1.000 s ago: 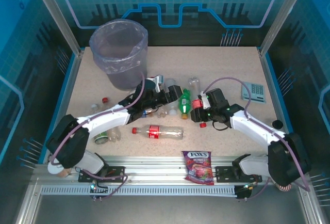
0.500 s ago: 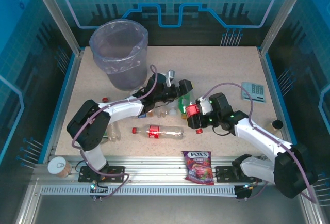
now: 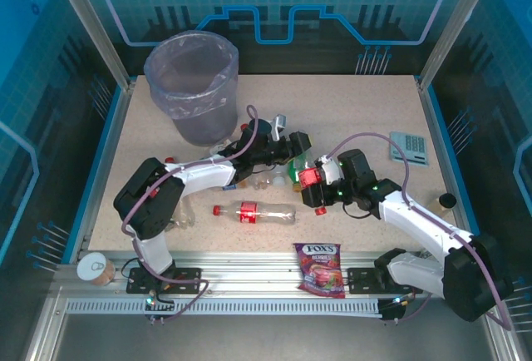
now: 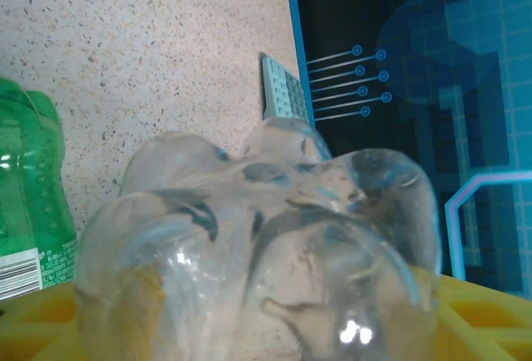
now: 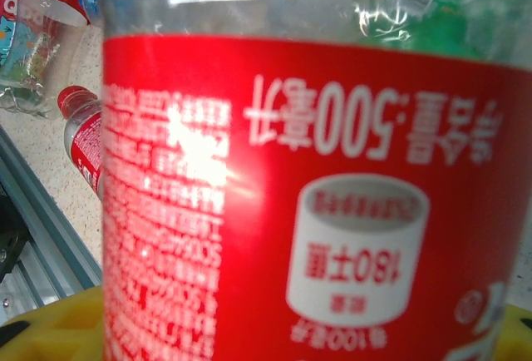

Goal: Put the plastic bottles in the bin

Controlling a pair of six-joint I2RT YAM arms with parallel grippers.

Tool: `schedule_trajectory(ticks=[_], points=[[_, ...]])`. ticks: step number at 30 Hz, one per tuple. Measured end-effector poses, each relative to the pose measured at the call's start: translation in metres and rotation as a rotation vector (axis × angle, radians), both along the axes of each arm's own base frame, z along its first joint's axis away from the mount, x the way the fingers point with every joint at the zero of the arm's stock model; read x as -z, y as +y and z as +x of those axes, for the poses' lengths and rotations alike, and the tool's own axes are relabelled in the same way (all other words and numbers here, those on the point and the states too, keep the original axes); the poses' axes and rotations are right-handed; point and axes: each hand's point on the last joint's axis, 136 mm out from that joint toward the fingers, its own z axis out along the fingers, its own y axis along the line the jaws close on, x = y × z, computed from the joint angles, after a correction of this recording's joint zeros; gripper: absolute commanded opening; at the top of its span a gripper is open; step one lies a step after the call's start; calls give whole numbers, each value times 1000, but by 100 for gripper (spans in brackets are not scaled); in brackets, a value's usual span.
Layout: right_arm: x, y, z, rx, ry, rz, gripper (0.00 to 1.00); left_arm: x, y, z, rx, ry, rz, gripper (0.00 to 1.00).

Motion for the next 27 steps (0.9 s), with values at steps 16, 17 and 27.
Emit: schedule_trajectory(ticks=[16, 17, 27], points=[[-11, -3, 1, -18, -31, -23, 100, 6, -2, 3, 3, 4, 6, 52], [-14, -5, 1, -9, -39, -25, 100, 5, -2, 3, 3, 3, 6, 51], [-46, -51, 28, 270, -164, -33, 100, -2, -3, 10, 1, -30, 41, 39]])
